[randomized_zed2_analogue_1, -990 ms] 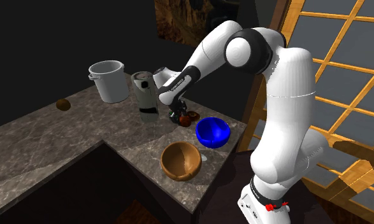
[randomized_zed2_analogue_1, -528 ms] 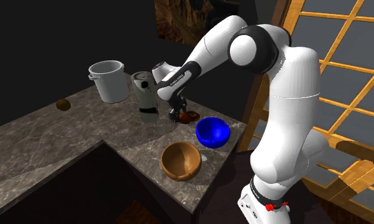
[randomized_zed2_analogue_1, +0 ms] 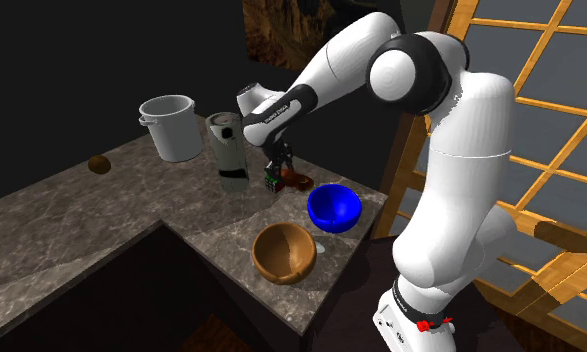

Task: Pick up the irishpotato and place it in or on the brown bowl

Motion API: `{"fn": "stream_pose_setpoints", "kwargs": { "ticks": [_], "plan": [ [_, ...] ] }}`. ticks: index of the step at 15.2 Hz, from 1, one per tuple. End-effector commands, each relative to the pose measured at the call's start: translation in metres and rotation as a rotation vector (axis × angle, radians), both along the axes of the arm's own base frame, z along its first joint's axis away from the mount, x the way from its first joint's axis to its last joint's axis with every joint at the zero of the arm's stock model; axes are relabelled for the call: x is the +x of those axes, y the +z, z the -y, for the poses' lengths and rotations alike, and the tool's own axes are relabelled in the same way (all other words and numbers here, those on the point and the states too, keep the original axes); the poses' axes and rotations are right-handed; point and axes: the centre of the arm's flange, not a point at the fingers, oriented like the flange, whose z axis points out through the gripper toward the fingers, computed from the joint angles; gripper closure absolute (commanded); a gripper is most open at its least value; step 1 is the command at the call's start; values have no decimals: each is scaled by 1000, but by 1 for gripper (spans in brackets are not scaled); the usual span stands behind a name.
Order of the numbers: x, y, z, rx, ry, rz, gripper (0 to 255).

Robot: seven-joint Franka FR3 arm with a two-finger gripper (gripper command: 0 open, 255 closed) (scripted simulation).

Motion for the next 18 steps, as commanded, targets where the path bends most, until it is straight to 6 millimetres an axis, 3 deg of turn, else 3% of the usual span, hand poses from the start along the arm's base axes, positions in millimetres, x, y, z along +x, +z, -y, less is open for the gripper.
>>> {"fn": "stream_pose_setpoints", "kwargs": {
  "ticks": [1,18],
  "plan": [
    [-1,11,1,0,0,0,255],
    [-1,101,1,0,0,0,255]
  ]
}}
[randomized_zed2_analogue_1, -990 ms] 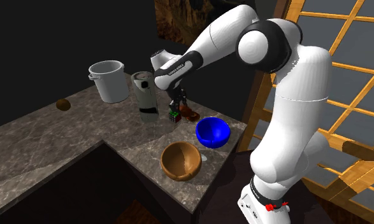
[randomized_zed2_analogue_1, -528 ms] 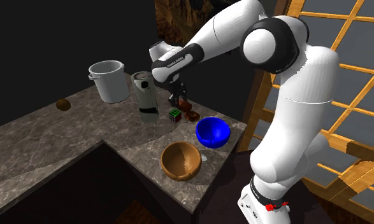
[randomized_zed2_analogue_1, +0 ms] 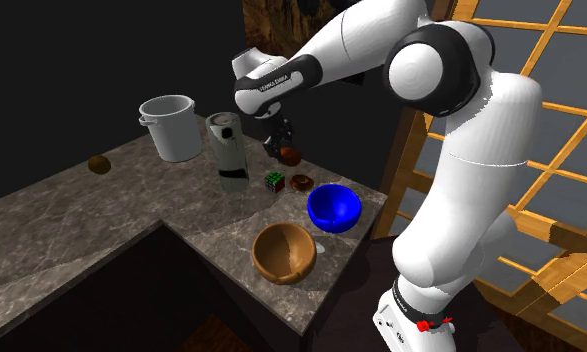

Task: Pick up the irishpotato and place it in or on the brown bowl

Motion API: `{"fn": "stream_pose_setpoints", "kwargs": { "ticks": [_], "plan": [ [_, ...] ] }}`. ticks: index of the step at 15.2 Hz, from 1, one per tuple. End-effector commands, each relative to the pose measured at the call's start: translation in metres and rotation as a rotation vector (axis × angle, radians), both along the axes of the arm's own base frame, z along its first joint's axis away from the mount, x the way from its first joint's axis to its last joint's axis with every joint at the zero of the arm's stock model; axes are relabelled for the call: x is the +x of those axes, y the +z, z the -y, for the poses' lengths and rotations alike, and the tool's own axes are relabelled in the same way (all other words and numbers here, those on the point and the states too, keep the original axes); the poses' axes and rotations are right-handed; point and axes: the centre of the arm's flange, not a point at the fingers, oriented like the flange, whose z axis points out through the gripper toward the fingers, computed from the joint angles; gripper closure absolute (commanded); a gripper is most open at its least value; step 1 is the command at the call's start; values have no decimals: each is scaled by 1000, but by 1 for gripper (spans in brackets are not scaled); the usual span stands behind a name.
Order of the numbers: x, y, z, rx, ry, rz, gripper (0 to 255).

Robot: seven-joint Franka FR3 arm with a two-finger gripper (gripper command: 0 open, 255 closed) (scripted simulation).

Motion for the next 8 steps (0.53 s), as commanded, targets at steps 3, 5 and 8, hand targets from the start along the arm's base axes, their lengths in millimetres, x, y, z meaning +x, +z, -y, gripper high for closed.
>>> {"fn": "stream_pose_setpoints", "kwargs": {
  "ticks": [3,5,8],
  "plan": [
    [-27,10,-6,0,0,0,255],
    [-52,11,-12,0,0,0,255],
    [-91,14,-21,0,0,0,255]
  ]
}}
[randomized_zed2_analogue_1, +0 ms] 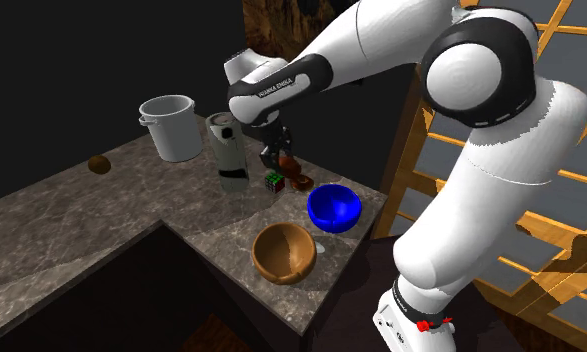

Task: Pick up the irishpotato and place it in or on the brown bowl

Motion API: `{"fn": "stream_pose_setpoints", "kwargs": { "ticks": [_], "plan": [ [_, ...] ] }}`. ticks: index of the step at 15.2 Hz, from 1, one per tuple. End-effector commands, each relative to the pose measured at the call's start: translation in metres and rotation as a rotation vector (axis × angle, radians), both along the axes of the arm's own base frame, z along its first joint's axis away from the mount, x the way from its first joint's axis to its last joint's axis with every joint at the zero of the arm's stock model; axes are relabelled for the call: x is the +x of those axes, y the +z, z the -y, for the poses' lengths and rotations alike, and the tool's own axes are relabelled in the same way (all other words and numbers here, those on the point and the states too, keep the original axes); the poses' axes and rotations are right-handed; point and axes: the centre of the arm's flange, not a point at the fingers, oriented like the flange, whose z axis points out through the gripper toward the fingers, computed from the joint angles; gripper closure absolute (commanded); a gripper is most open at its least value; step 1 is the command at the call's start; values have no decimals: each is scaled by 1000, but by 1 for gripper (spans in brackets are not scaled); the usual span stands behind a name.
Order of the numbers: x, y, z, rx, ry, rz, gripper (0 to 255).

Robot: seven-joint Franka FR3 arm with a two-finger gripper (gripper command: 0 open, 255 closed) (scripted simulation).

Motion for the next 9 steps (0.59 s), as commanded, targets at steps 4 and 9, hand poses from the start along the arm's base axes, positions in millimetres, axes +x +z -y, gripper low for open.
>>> {"fn": "stream_pose_setpoints", "kwargs": {
  "ticks": [4,9],
  "plan": [
    [-65,2,-16,0,-1,0,255],
    [-129,6,-31,0,-1,0,255]
  ]
}}
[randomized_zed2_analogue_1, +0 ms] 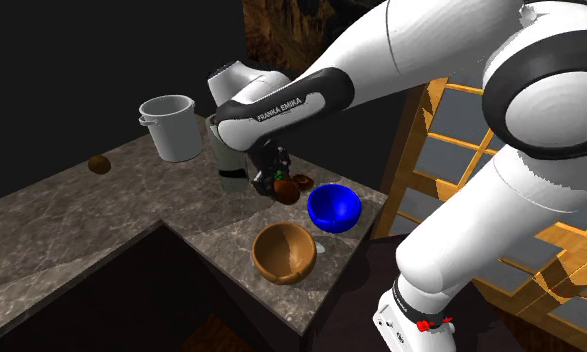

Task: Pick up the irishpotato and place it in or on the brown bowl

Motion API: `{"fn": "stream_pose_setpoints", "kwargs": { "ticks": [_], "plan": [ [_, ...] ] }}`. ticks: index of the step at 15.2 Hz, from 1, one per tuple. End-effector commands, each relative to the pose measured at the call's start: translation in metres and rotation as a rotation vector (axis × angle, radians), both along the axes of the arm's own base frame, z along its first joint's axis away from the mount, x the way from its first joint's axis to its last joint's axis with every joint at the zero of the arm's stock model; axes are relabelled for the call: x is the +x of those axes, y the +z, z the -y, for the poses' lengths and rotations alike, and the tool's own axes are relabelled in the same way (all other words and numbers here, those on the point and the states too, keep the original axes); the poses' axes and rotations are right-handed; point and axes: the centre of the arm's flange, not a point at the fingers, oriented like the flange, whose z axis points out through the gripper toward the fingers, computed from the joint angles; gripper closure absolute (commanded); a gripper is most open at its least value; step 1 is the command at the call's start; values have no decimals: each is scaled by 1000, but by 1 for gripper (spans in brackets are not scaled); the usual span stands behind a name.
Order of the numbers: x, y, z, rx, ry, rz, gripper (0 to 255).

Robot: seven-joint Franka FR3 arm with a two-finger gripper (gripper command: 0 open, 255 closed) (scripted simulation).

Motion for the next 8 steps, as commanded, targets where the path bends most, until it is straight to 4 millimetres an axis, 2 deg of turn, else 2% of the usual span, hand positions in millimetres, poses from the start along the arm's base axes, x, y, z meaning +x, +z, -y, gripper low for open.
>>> {"fn": "stream_pose_setpoints", "kwargs": {
  "ticks": [1,6,7,8],
  "plan": [
    [-25,3,-5,0,-2,0,255],
    [-90,7,-20,0,-2,0,255],
    [-108,8,-24,0,-2,0,255],
    [-108,3,-24,0,-2,0,255]
  ]
}}
